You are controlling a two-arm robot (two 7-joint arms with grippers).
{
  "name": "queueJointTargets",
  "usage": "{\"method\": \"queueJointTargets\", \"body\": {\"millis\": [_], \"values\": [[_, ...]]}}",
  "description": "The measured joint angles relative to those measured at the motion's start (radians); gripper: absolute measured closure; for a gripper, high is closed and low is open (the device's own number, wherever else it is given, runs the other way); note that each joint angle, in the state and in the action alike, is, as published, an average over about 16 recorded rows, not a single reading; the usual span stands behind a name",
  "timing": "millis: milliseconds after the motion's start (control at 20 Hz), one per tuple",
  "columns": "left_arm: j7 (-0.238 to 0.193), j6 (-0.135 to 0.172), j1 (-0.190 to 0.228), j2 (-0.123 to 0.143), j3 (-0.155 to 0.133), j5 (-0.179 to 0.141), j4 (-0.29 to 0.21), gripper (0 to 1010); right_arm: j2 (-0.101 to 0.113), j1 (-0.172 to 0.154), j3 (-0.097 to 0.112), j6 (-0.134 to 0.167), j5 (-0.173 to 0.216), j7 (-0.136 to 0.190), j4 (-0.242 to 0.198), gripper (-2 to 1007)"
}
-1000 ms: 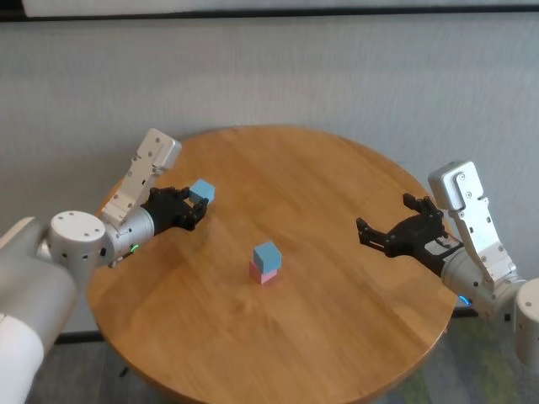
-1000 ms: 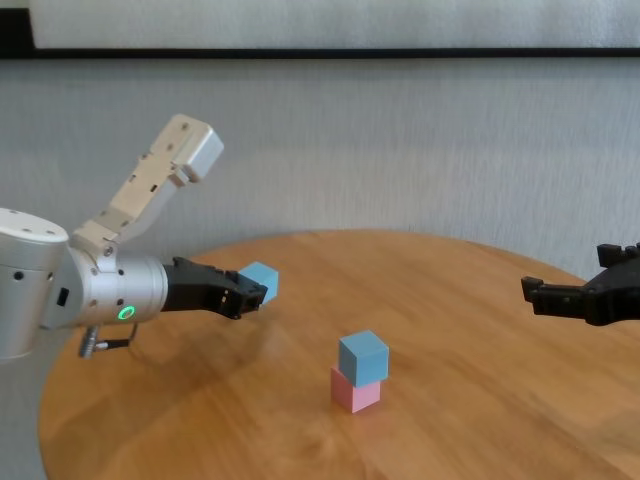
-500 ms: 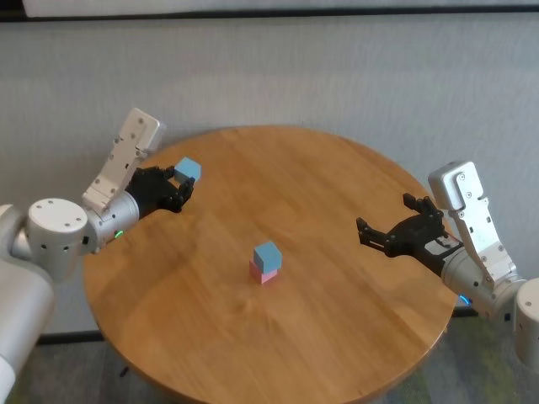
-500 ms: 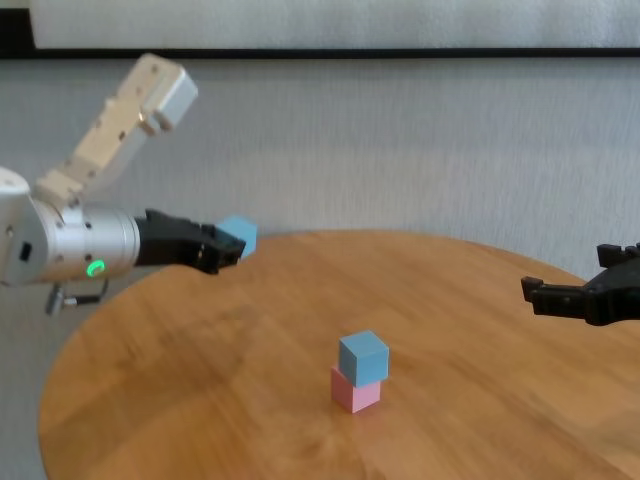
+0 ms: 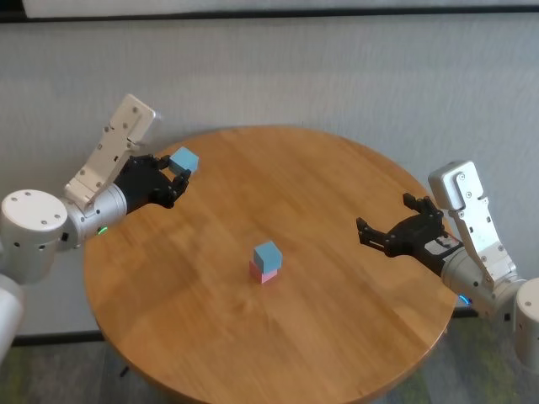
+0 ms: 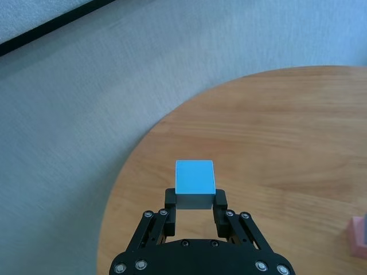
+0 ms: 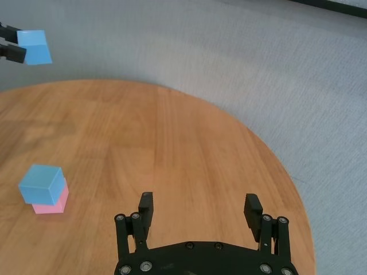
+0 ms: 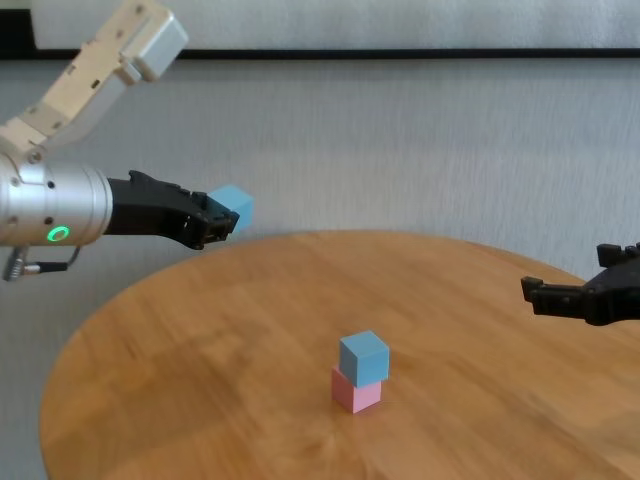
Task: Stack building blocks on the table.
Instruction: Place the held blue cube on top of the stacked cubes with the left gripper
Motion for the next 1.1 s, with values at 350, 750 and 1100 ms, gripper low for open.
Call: {"method": "queueJointTargets", "body": {"millis": [350,750,1100], "values": [[-0.059,0.077,0.039,0.062,0.034,-0.008,-0.163,615,0.000,0.000,0.000,0.000,0.000,0.000,0.000,5],[-0.138,0.114,0.050,0.109,0.073,-0.038,-0.266,615,0.000,0.000,0.000,0.000,0.000,0.000,0.000,4],[-0.203,0.102,0.060,0.128,0.101,-0.084,-0.302,615,0.000,0.000,0.000,0.000,0.000,0.000,0.000,4]]}}
